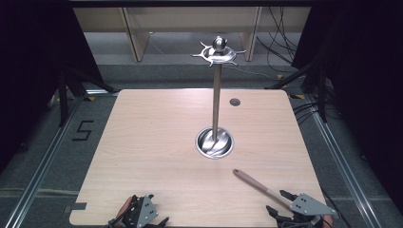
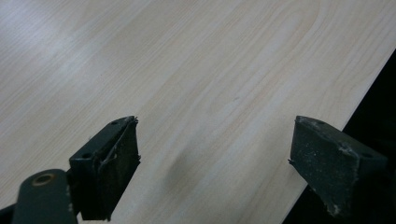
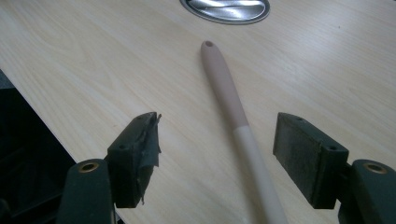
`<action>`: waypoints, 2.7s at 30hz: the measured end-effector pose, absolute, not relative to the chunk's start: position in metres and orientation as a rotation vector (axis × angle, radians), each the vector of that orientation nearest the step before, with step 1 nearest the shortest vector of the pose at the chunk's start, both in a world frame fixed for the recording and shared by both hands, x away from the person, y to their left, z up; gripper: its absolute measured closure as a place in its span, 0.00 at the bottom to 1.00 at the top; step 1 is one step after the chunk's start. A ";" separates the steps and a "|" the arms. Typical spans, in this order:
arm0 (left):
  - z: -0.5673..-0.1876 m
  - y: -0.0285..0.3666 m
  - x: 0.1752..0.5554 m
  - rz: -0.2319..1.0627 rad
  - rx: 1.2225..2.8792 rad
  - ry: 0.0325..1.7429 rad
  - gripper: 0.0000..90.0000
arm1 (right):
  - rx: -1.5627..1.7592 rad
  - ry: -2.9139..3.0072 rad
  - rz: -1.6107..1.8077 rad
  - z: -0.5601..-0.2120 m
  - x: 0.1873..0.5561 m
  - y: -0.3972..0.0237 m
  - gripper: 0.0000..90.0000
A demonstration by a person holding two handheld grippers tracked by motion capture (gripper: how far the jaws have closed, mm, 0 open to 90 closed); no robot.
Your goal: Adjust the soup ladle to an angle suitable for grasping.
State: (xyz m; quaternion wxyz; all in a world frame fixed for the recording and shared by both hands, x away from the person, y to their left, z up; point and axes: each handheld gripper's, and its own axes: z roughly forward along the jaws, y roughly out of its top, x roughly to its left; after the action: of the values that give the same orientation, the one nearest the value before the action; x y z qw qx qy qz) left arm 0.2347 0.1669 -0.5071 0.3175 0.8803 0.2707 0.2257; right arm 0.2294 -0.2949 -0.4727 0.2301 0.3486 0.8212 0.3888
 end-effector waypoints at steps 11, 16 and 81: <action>-0.507 0.167 0.235 0.597 2.319 0.709 0.16 | 0.941 2.290 1.032 -0.470 0.230 -0.296 0.39; -0.507 0.167 0.235 0.602 2.319 0.713 0.16 | 0.930 2.308 1.004 -0.469 0.231 -0.298 0.40; -0.506 0.166 0.235 0.604 2.318 0.696 0.16 | 0.838 2.916 0.192 -0.469 0.340 -0.259 0.77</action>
State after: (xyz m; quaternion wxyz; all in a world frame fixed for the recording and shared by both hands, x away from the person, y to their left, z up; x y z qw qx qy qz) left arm 0.2351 0.1664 -0.5058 0.3178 0.8810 0.2647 0.2297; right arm 0.3404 -0.2589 -0.4687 0.0508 0.2754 0.9579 0.0631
